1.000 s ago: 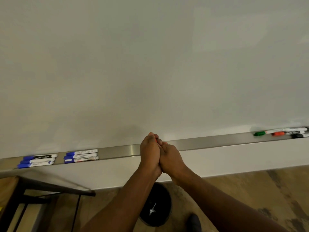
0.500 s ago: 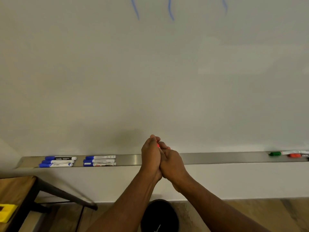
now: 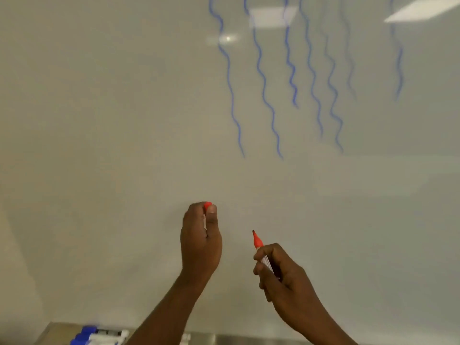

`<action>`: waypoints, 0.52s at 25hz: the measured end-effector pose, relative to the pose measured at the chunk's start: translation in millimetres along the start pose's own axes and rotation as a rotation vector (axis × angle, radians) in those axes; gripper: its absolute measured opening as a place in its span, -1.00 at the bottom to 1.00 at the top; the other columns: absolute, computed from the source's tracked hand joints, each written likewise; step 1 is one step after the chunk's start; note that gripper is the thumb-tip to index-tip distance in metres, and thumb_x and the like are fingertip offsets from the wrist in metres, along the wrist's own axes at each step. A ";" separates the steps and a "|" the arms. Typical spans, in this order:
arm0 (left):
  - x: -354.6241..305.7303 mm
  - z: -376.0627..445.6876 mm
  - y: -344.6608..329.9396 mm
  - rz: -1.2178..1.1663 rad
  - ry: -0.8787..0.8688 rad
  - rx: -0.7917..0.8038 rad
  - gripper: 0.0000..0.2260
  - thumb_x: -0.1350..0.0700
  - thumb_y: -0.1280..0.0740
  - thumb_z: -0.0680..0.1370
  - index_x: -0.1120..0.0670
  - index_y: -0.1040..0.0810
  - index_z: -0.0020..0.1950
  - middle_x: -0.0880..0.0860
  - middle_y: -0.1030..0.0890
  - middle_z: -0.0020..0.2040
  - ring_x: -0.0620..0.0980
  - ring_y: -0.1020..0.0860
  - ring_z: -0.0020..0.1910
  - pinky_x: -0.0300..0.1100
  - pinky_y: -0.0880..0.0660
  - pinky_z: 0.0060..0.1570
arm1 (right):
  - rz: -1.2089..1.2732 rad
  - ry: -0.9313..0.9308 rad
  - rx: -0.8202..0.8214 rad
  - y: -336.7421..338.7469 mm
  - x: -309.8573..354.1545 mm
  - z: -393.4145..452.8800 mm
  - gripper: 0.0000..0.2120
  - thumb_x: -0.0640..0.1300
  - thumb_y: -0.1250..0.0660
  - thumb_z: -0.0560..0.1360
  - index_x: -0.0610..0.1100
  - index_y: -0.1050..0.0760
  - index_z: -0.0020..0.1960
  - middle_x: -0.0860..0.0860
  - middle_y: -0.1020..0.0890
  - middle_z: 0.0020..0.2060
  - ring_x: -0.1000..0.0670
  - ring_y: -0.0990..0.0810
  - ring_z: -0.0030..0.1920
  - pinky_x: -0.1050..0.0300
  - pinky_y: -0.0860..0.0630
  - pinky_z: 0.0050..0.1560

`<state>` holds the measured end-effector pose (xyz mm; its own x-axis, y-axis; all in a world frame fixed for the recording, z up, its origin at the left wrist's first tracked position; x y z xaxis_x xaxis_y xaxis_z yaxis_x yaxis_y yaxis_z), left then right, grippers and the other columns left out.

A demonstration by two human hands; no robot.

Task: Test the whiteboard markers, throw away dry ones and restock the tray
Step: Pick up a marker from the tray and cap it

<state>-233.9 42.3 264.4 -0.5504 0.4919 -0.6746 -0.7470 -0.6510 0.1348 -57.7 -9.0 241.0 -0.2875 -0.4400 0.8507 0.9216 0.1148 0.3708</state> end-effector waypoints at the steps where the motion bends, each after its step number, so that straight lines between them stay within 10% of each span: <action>1: -5.4 23.4 6.2 0.069 -0.131 -0.033 -0.72 -0.05 -0.08 0.63 0.08 -0.50 0.01 -0.04 -0.55 -0.07 -0.10 -0.49 -0.07 -0.37 -0.36 -0.02 | 0.034 0.066 -0.008 6.1 20.1 15.4 -0.79 -0.15 -0.21 0.61 0.17 -0.49 -0.02 -0.05 -0.61 -0.22 0.08 -0.52 -0.33 0.18 -0.48 -0.26; 6: -29.5 129.4 38.2 0.307 -0.364 -0.176 -0.68 -0.01 -0.07 0.63 0.17 -0.49 0.10 0.07 -0.50 0.28 0.00 -0.42 0.25 -0.25 -0.29 0.23 | 0.027 0.341 -0.014 24.8 102.7 82.6 -0.64 -0.29 -0.24 0.57 0.18 -0.48 0.12 0.02 -0.66 -0.11 0.06 -0.59 -0.20 0.16 -0.54 -0.18; 13: -64.8 215.8 59.5 0.386 -0.390 -0.263 -0.51 -0.08 0.00 0.63 0.17 -0.38 0.42 0.09 -0.29 0.51 0.04 -0.18 0.52 -0.03 -0.21 0.46 | -0.342 0.877 -0.446 23.1 257.8 186.7 -0.76 0.05 -0.19 0.51 -0.02 -0.52 0.06 0.04 -0.62 -0.28 -0.02 -0.61 -0.26 0.00 -0.56 -0.20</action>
<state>-323.1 96.5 472.7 -0.8963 0.3349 -0.2907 -0.3764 -0.9211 0.0993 -159.3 46.5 538.4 -0.4253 -0.9005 0.0904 0.8908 -0.3988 0.2177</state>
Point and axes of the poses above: each hand's wrist, its own z-axis towards the middle knuckle, its own y-axis out of the back of the hand, x = y × z, the point moved 1 cm from there along z, towards the middle knuckle
